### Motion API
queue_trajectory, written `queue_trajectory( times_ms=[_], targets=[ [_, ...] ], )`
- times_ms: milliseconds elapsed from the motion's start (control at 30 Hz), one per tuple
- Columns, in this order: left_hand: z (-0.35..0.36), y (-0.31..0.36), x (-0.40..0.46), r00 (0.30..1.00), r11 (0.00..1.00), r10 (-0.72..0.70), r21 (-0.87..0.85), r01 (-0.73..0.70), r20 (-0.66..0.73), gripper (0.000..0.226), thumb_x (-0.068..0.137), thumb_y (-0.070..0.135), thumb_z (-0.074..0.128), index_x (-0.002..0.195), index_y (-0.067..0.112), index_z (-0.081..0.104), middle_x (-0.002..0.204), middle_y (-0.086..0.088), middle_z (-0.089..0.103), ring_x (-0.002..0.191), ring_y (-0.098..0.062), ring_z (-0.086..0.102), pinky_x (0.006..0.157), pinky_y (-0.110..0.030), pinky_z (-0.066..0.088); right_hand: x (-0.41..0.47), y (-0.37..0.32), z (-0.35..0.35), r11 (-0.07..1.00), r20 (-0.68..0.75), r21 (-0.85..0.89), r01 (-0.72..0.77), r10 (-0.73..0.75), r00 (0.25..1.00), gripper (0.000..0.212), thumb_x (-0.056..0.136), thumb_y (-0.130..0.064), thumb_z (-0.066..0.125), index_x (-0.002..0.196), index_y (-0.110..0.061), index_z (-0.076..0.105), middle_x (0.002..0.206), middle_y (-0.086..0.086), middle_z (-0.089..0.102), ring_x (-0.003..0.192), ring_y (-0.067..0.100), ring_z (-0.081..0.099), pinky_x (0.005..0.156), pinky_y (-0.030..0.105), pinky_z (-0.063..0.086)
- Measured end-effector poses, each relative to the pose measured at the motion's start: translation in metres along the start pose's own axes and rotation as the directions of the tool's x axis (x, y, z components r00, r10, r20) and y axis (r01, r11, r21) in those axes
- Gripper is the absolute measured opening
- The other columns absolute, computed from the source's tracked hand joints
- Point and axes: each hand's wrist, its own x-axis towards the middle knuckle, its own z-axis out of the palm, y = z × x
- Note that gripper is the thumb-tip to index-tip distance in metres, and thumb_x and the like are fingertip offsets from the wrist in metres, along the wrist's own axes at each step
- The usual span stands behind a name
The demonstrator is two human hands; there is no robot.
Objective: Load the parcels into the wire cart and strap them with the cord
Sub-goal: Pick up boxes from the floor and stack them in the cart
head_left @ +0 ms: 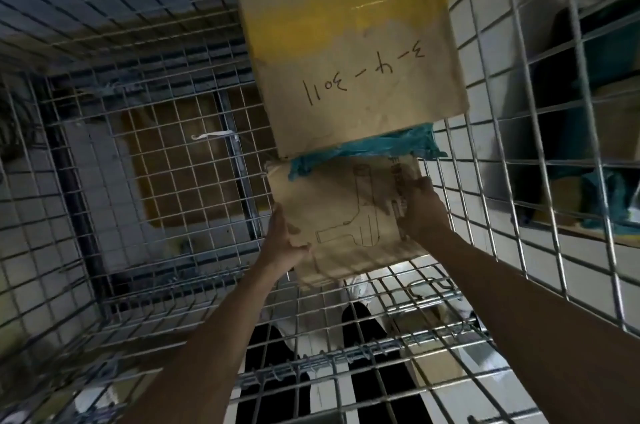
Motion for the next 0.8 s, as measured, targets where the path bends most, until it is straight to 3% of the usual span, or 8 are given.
queue_trajectory(
  times_ms=[100,200,267,333,433,500,667,800],
  targets=[
    [-0.001,0.010,0.000,0.997,0.995,-0.071,0.070,0.069,0.028,0.115,0.077,0.011,0.078,0.153,0.015,-0.008,0.156,0.000,0.016,0.115,-0.013,0.047,0.075,-0.020,0.042,-0.006,-0.005,-0.005,0.994,0.074,-0.110,-0.015,0.023,0.997,0.054,0.079,-0.011,0.070,0.130,-0.011,0.052,0.139,0.011,0.033,0.105,0.032,0.059,0.081,0.035,0.050],
    [-0.006,0.023,0.000,0.984,0.972,-0.146,0.201,0.123,0.104,0.113,0.085,0.014,0.069,0.149,0.014,-0.023,0.161,-0.001,-0.008,0.130,-0.030,0.043,0.081,-0.029,0.046,-0.008,-0.010,-0.009,0.992,0.183,-0.113,0.052,-0.030,0.983,0.060,0.078,-0.019,0.071,0.134,-0.015,0.050,0.148,0.012,0.025,0.114,0.030,0.057,0.087,0.033,0.049],
    [-0.017,0.030,-0.004,0.986,0.973,-0.129,0.207,0.105,0.108,0.113,0.078,0.015,0.073,0.152,0.015,-0.012,0.159,-0.003,0.012,0.127,-0.031,0.046,0.088,-0.031,0.047,-0.011,-0.014,-0.015,0.993,0.275,-0.085,0.076,-0.050,0.960,0.068,0.079,-0.023,0.071,0.140,-0.014,0.042,0.147,0.016,0.031,0.121,0.030,0.051,0.091,0.033,0.047],
    [-0.028,0.031,-0.009,0.985,0.979,-0.131,0.172,0.111,0.111,0.113,0.064,0.020,0.078,0.153,0.020,0.010,0.150,-0.003,0.037,0.122,-0.026,0.052,0.097,-0.033,0.048,-0.019,-0.018,-0.026,0.995,0.318,-0.067,0.080,-0.055,0.947,0.072,0.080,-0.028,0.071,0.143,-0.013,0.038,0.133,0.019,0.046,0.117,0.031,0.053,0.086,0.031,0.047],
    [-0.045,0.043,-0.037,0.991,0.970,-0.084,0.235,0.058,0.103,0.077,0.069,0.011,0.075,0.139,0.015,0.044,0.131,-0.002,0.052,0.116,-0.023,0.055,0.098,-0.038,0.049,-0.040,-0.026,-0.046,0.994,0.314,-0.029,0.104,-0.089,0.945,0.073,0.079,-0.027,0.072,0.143,-0.012,0.039,0.128,0.018,0.052,0.114,0.031,0.055,0.085,0.030,0.048],
    [-0.059,0.058,-0.065,0.995,0.963,-0.066,0.264,0.044,0.073,0.054,0.075,0.008,0.071,0.126,0.012,0.054,0.120,0.000,0.056,0.114,-0.025,0.057,0.094,-0.037,0.050,-0.057,-0.032,-0.063,0.992,0.339,-0.013,0.122,-0.110,0.934,0.075,0.079,-0.028,0.073,0.144,-0.011,0.039,0.130,0.016,0.053,0.116,0.029,0.054,0.088,0.029,0.048],
    [-0.115,0.086,-0.150,0.990,0.957,-0.126,0.255,0.138,-0.063,0.080,0.084,0.020,0.070,0.150,0.011,0.025,0.150,-0.014,0.037,0.130,-0.029,0.045,0.103,-0.038,0.043,-0.110,-0.054,-0.123,0.983,0.378,-0.010,0.183,-0.165,0.911,0.080,0.078,-0.029,0.075,0.146,-0.011,0.036,0.138,0.014,0.050,0.124,0.028,0.050,0.098,0.030,0.045],
    [-0.173,0.106,-0.248,0.971,0.979,-0.024,0.190,0.071,-0.237,0.076,0.087,0.027,0.068,0.149,0.011,0.028,0.154,-0.011,0.032,0.136,-0.027,0.038,0.108,-0.034,0.037,-0.161,-0.089,-0.184,0.942,0.345,-0.072,0.328,-0.285,0.894,0.091,0.075,-0.036,0.080,0.149,-0.013,0.032,0.150,0.009,0.037,0.134,0.029,0.040,0.108,0.036,0.038]
  ],
)
